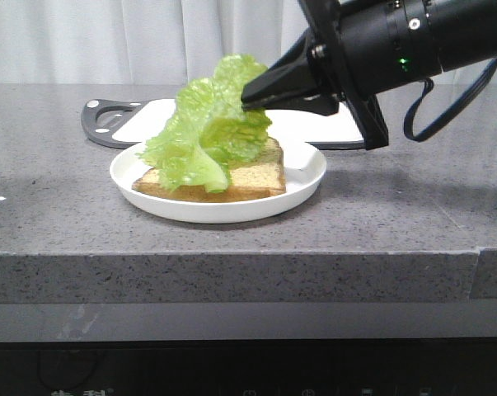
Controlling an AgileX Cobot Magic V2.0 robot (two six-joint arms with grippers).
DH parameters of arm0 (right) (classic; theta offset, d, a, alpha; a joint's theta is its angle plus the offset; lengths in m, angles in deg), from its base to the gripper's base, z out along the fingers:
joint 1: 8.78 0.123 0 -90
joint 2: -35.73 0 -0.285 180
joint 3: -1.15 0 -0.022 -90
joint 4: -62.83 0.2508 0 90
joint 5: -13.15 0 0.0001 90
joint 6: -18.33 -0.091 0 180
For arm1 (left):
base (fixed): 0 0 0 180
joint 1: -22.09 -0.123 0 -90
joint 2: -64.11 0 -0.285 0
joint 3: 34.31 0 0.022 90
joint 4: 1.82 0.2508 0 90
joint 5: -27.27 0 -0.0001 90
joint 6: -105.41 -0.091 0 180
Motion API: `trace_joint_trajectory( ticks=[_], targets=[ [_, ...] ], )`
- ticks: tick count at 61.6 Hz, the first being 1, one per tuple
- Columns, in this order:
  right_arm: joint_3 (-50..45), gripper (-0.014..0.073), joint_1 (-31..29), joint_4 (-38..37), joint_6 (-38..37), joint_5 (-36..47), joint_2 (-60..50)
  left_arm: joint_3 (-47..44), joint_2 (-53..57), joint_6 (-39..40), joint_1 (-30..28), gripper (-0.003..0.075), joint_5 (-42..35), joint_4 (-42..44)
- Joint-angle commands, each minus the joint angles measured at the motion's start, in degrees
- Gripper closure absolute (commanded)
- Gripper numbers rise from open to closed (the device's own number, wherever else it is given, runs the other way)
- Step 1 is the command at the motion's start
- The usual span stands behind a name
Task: Left arm grabs bread, right arm adds lettuce
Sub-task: 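Lower the lettuce onto the bottom bread slice and release it, then lower the held bread slice onto the lettuce with the left gripper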
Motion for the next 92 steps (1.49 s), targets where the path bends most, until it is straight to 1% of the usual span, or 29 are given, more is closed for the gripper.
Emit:
trace_joint_trajectory(
  ticks=[1,5,7,10,12,16,22,28,37,44,50,56,61,67,74,81,87,92],
  targets=[
    [1.23,0.0466,-0.27,-0.92,1.13,-0.7,-2.38,1.56,0.09,0.08,-0.22,0.0741,-4.11,-1.3],
    [1.23,0.0353,-0.27,-2.22,1.13,0.15,-2.38,1.56,0.09,0.08,-0.22,0.0741,-4.11,-1.3],
    [1.27,0.0322,-0.27,-2.6,1.13,0.39,-2.44,1.56,0.09,0.08,-0.22,0.0741,-4.11,-1.3],
    [1.49,0.0251,-0.27,-3.52,1.13,0.85,-2.68,1.56,0.09,0.08,-0.22,0.0741,-4.11,-1.3],
    [1.85,0.0218,-0.27,-4.46,1.13,1.21,-2.93,1.56,0.09,0.08,-0.22,0.0741,-4.11,-1.3],
    [2.63,0.0188,-0.27,-8.19,1.08,2.64,-3.87,1.56,0.09,0.08,-0.22,0.0741,-4.0,-1.87],
    [3.53,0.0186,-0.27,-13.96,0.15,5.81,-6.32,1.56,0.09,-0.05,-0.22,0.0741,-4.0,-3.98],
    [3.67,0.0187,-0.27,-20.49,-2.14,9.12,-10.11,1.56,-0.69,-2.41,-0.22,0.0741,-3.89,-8.68],
    [3.67,0.0187,-0.27,-32.48,-7.74,11.3,-16.91,1.56,-4.8,-11.73,-0.22,0.0741,-3.09,-23.21],
    [3.67,0.0187,-0.27,-43.07,-15.03,8.17,-23.22,1.56,-9.11,-20.02,-0.22,0.0741,-1.09,-35.38],
    [3.67,0.0189,-0.27,-53.91,-25.39,4.44,-29.3,1.56,-14.7,-28.56,0.14,0.0741,1.32,-47.29],
    [3.67,0.0189,-0.27,-62.91,-32.27,2.18,-33.41,1.68,-20.16,-33.79,1.95,0.0741,2.61,-53.99],
    [3.67,0.0189,-0.27,-69.0,-37.0,-0.22,-36.46,2.85,-24.17,-35.26,4.25,0.0741,2.58,-56.12],
    [3.61,0.0189,-0.27,-73.0,-39.71,-2.82,-39.26,5.79,-29.36,-36.05,7.01,0.0741,2.48,-56.21],
    [3.51,0.0189,-0.27,-74.07,-40.04,-4.53,-40.76,9.26,-34.98,-36.05,9.52,0.0741,2.59,-56.21],
    [3.51,0.0189,-0.27,-74.25,-40.04,-4.94,-41.09,11.41,-39.79,-35.94,10.03,0.0741,4.38,-58.02],
    [3.51,0.0189,-0.27,-74.25,-40.1,-5.1,-41.09,11.71,-42.82,-35.94,9.41,0.0741,4.99,-61.59],
    [3.46,0.0189,-0.27,-74.25,-40.08,-5.1,-41.09,11.71,-44.54,-35.94,9.17,0.0741,4.99,-62.48]
  ],
)
